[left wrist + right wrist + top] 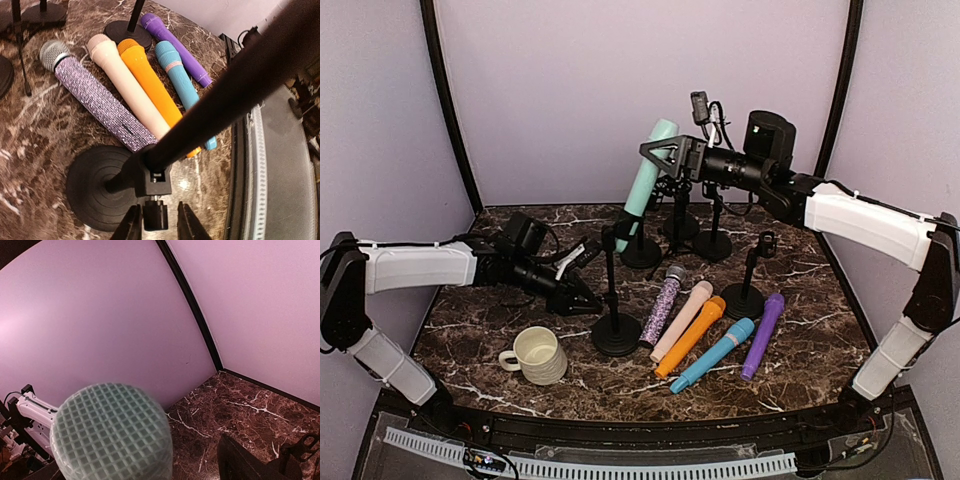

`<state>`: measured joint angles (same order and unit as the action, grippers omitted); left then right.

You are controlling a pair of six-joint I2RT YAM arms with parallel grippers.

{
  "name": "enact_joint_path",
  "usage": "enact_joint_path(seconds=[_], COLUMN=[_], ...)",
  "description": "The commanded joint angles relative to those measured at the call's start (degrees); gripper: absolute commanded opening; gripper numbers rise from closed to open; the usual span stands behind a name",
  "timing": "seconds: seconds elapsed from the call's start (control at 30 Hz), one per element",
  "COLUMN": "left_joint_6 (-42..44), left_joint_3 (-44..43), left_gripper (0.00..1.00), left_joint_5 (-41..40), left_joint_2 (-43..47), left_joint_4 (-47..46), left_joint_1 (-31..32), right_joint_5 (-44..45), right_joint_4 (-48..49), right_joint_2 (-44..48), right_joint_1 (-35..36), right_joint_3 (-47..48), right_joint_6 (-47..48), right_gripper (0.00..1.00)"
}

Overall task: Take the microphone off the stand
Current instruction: Unscrew the knob on the microphone stand.

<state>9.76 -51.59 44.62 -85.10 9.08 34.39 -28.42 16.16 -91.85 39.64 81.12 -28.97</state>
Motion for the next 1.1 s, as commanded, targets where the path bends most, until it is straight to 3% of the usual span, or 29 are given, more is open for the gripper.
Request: enact_joint_path(seconds=[0.0,0.1,0.27,0.47,0.83,1.07], left_joint_6=[-0.5,-1.1,-3.5,-7.3,-28.1,-32.0], left_joint_3=[0.5,0.5,1.5,2.5,11.9,12.5], left_gripper=[0.34,0.54,0.66,0.66,0.51,0.48], left_joint_5=[0.4,-1.3,-2.7,-5.7,-9.2,-10.8], left_joint_2=[2.8,5.0,8.7,9.6,14.6,12.9], left_joint_4=[0.4,-2.0,-6.2,-4.4,-16.9,-19.3], left_joint_1=[0.6,0.6,0.6,0.6,0.6,0.7], right_joint_5=[1.7,2.0,2.9,3.8,4.4,4.3], right_joint_4=[0.5,0.1,-0.3,-0.3,0.4,0.7], right_joint_2=[2.3,2.8,3.3,3.5,3.9,3.9], right_joint_1=[0.3,0.3,0.3,0.3,0.3,0.3], right_joint_3=[-0.8,-1.4,-1.9,-2.2,-2.6,-2.7], right_joint_6=[1.0,1.4,2.1,2.5,2.4,2.1], right_gripper=[0.86,0.86,0.87,0.89,0.90,0.90])
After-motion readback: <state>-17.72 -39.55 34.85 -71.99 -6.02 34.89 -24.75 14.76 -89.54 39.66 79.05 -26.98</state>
